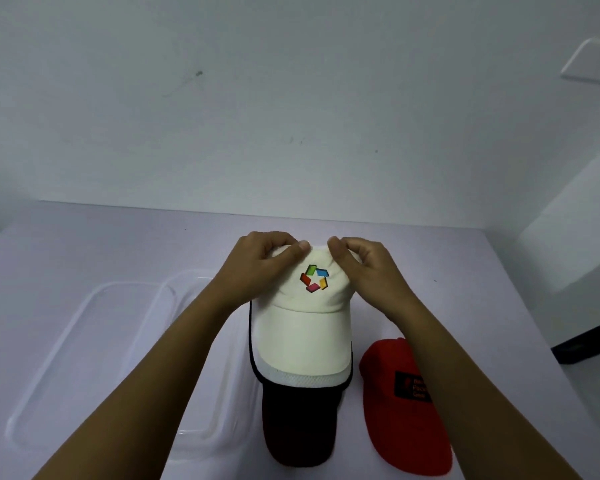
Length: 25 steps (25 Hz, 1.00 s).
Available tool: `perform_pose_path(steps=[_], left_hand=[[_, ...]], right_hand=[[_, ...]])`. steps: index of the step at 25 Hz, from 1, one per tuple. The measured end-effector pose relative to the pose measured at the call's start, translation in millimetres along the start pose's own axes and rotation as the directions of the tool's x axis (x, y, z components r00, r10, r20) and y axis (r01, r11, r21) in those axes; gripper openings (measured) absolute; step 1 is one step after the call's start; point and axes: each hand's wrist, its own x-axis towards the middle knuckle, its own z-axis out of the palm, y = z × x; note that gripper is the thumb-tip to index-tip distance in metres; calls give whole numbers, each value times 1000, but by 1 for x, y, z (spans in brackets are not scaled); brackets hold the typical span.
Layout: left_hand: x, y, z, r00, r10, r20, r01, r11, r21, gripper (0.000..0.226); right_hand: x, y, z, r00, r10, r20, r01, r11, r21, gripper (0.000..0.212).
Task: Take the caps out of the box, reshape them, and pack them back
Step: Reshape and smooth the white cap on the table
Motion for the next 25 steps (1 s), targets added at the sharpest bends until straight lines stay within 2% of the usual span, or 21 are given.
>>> perform_pose_path(steps=[2, 4, 6, 8, 9, 11, 13, 14, 16, 18, 20, 22, 23, 25], left_hand=[[-1, 6, 4, 997, -41, -59, 29, 980, -195, 28], [2, 8, 1, 995, -62, -83, 30, 938, -347, 32], [7, 6, -3, 990, -73, -120, 14, 903, -428, 36], [12, 5, -3, 979, -77, -187, -14, 897, -441, 34], [14, 4, 0, 973, -81, -216, -22, 899, -437, 32], [16, 1, 8, 963, -107, -246, -10, 902, -432, 29], [17, -3, 14, 961, -142, -237, 19, 891, -454, 26], [18, -5, 16, 961, -166, -220, 42, 878, -476, 23], [18, -9, 19, 952, -231, -200, 111, 871, -479, 20], [12, -17, 21, 912, -378, -158, 258, 830, -494, 38], [-5, -27, 27, 840, -541, 37, 455, 667, -590, 48], [-21, -34, 37, 790, -538, 296, 564, 445, -696, 39], [-24, -37, 41, 789, -503, 353, 560, 352, -750, 32], [-19, -45, 45, 819, -444, 362, 502, 251, -828, 24]], right_hand=[[-1, 4, 3, 1000, 4, -17, -2, 991, 134, 42], [-4, 18, 6, 1000, 21, -5, -19, 976, 215, 65], [-13, 41, 14, 991, 125, 52, -136, 921, 365, 94], [-23, 57, 25, 972, 187, 140, -233, 812, 535, 102], [-28, 56, 32, 959, 207, 193, -282, 728, 625, 100], [-39, 44, 40, 922, 227, 312, -385, 483, 786, 74], [-46, 32, 42, 901, 187, 391, -431, 286, 856, 50], [-46, 32, 43, 897, 181, 404, -437, 220, 872, 47], [-45, 35, 45, 903, 197, 383, -413, 150, 898, 46], [-41, 48, 45, 925, 192, 327, -356, 138, 924, 59], [-34, 58, 39, 945, 210, 253, -294, 197, 935, 83], [-25, 65, 35, 956, 208, 209, -265, 296, 918, 87], [-20, 68, 34, 952, 219, 211, -279, 352, 893, 82], [-10, 78, 32, 931, 288, 224, -339, 450, 826, 69]])
